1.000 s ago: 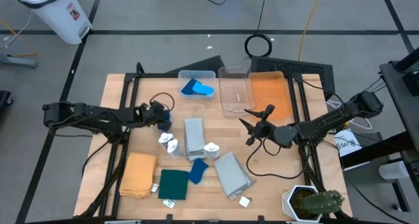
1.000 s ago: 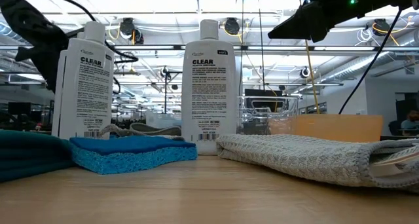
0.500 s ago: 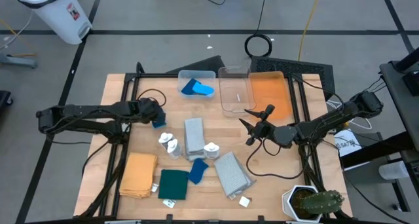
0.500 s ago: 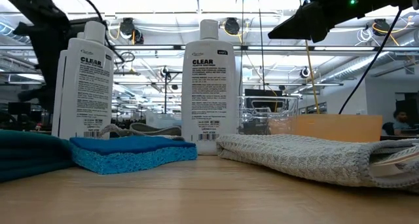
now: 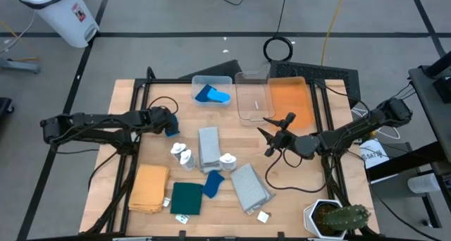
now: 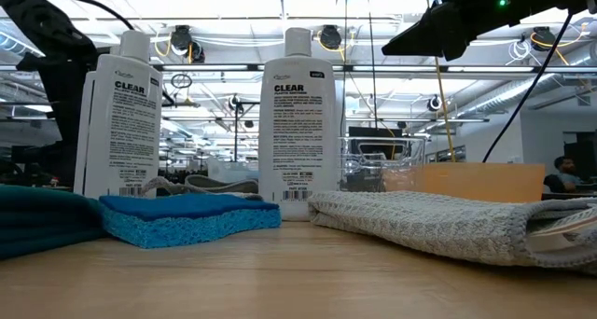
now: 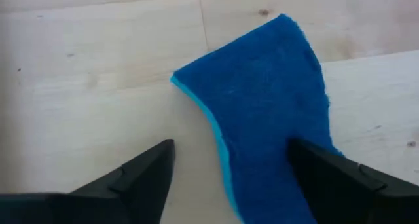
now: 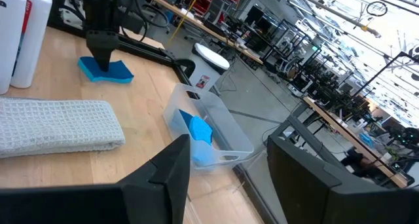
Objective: Pick & Place Kitchen Items
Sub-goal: Put the blue sponge into the white bin
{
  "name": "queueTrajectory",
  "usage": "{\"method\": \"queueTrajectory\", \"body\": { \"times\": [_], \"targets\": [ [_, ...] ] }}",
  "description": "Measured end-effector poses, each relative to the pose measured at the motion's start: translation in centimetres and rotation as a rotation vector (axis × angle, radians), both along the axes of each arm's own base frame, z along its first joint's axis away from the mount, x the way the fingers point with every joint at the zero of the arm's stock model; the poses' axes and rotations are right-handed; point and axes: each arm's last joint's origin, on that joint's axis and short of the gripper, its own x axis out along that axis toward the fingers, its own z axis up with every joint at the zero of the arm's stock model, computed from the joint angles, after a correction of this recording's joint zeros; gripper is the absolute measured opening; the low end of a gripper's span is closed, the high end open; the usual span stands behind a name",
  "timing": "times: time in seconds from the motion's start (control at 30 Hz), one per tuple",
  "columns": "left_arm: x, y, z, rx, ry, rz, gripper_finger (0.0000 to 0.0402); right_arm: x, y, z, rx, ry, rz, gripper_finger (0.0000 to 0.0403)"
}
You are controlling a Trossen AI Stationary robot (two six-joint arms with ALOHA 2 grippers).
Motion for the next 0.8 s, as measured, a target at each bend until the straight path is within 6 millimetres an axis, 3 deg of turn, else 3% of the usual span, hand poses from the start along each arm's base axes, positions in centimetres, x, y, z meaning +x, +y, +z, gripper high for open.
{"method": "queueTrajectory", "body": {
  "times": [0.17,0.67,0.8],
  "targets": [
    [0.03,-0.01,0.00,-0.003,-0.004,-0.003,0.0289,0.00,0.00,0.00,0.000,0.000,0.000,0.0171],
    [0.30,0.21,-0.74,-0.008,0.075,-0.095,0.0024,0.00,0.00,0.00,0.000,0.000,0.000,0.0171],
    [-0.12,0.54,-0.35,0.063,0.108,-0.096,0.0013,0.00,0.00,0.00,0.000,0.000,0.000,0.0171]
  ]
}}
